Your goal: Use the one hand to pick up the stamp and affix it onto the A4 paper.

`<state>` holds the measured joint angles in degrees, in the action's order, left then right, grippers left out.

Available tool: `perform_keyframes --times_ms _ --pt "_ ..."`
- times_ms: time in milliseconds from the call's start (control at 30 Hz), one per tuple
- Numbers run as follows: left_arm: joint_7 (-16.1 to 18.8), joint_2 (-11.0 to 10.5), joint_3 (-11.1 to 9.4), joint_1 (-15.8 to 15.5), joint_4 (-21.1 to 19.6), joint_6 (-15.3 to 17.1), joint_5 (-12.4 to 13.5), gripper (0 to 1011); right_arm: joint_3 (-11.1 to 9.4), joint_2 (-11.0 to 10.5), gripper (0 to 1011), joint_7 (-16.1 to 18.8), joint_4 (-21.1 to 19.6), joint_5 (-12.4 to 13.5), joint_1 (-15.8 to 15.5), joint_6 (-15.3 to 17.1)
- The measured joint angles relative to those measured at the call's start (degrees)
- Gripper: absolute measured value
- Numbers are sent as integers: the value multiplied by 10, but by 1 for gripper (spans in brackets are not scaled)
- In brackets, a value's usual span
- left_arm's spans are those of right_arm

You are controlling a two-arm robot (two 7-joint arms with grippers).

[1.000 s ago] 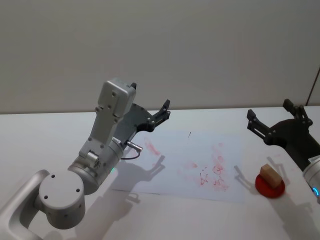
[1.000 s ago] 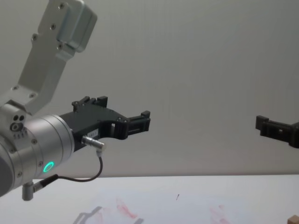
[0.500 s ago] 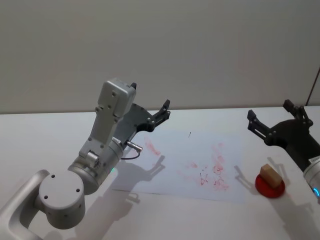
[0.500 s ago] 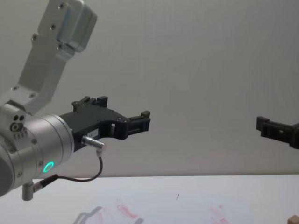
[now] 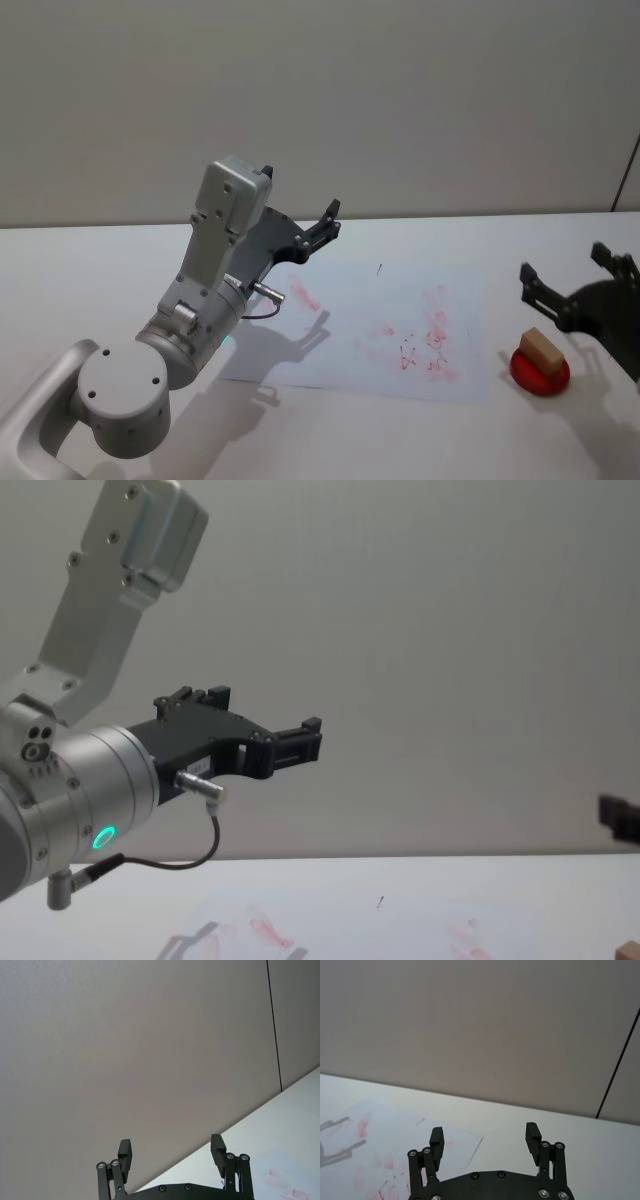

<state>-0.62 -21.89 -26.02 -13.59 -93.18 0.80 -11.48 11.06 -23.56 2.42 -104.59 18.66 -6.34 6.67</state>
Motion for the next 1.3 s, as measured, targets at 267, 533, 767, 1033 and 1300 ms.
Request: perform_keyframes --times_ms 267,533,767,1033,1300 --pt "0 0 0 0 0 0 0 1001 -10 -27 1001 0 -14 6 -30 33" --pt "0 0 0 0 0 0 0 1001 -13 -40 1001 20 -17 -3 -38 59" --pt "0 0 0 0 0 0 0 1001 -5 -38 1001 48 -6 -30 -27 80" --pt "0 0 0 0 0 0 0 1001 5 -29 1001 67 8 -57 -14 97" --pt "0 0 0 0 0 0 0 1001 12 -22 1001 73 21 -81 -4 111"
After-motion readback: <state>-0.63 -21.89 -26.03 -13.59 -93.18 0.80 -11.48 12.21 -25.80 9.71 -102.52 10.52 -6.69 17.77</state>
